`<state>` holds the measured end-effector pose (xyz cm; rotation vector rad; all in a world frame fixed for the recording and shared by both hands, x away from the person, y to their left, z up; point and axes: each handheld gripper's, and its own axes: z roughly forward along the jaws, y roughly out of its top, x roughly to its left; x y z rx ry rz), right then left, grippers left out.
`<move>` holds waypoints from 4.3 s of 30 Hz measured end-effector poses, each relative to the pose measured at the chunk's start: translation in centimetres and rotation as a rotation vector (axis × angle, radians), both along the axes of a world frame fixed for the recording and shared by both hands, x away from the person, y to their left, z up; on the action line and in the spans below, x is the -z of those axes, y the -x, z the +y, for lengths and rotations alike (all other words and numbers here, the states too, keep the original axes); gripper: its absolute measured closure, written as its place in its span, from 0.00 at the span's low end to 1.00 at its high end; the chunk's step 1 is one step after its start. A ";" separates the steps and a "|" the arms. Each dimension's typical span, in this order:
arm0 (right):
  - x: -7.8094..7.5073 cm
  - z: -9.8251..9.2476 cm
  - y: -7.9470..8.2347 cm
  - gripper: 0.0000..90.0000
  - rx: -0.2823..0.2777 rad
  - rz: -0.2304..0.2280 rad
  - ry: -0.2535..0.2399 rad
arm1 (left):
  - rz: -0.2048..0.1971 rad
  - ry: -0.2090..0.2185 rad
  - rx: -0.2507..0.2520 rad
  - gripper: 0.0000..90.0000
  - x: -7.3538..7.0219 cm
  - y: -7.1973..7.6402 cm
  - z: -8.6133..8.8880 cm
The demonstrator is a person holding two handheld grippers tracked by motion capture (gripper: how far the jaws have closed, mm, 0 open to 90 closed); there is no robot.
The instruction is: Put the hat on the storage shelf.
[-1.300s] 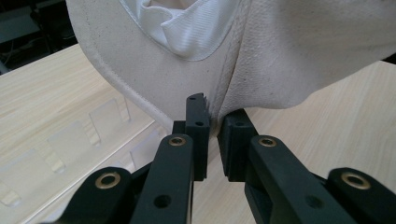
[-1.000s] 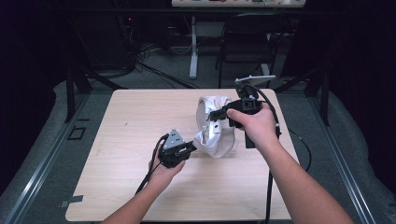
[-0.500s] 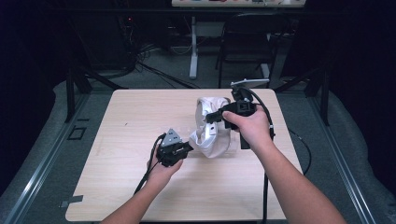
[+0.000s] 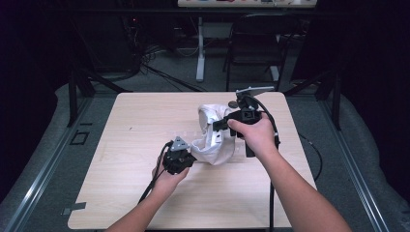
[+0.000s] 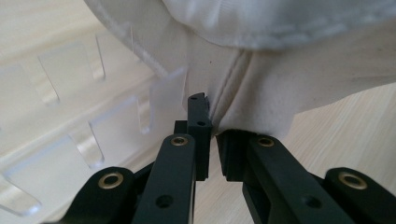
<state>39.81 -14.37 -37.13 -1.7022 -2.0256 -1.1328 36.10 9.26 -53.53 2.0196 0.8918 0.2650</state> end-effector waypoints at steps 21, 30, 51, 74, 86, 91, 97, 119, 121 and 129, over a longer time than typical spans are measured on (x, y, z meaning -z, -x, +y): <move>1.0 -0.3 -0.3 0.92 0.027 -0.006 -0.025 | -0.079 -0.021 -0.022 0.67 -0.6 1.6 0.4; 0.8 -0.7 -0.3 0.92 0.044 -0.021 -0.020 | -0.101 -0.018 -0.003 0.57 -1.3 4.9 3.0; 0.6 -1.0 0.1 0.89 0.055 -0.051 0.015 | -0.076 -0.017 -0.083 0.55 -0.1 4.9 7.3; -0.4 -3.2 2.0 0.66 0.085 -0.161 0.057 | -0.073 0.002 -0.133 0.52 -0.2 4.2 8.7; 1.1 -4.5 4.2 0.60 0.072 -0.254 0.154 | -0.065 -0.001 -0.160 0.51 0.0 3.8 9.2; 2.2 -5.0 4.9 0.58 0.075 -0.269 0.167 | -0.063 -0.003 -0.162 0.51 0.0 3.8 9.3; 3.8 -5.5 6.0 0.56 0.087 -0.292 0.174 | -0.059 -0.007 -0.164 0.51 0.2 3.7 9.3; 7.1 -6.2 9.6 0.54 0.081 -0.347 0.152 | -0.058 -0.026 -0.146 0.51 0.6 3.9 8.8; 7.0 -6.2 9.8 0.54 0.084 -0.361 0.153 | -0.060 -0.024 -0.147 0.51 0.6 3.9 8.8; 6.8 -6.5 10.7 0.53 0.098 -0.390 0.128 | -0.060 -0.032 -0.126 0.51 0.7 4.0 8.3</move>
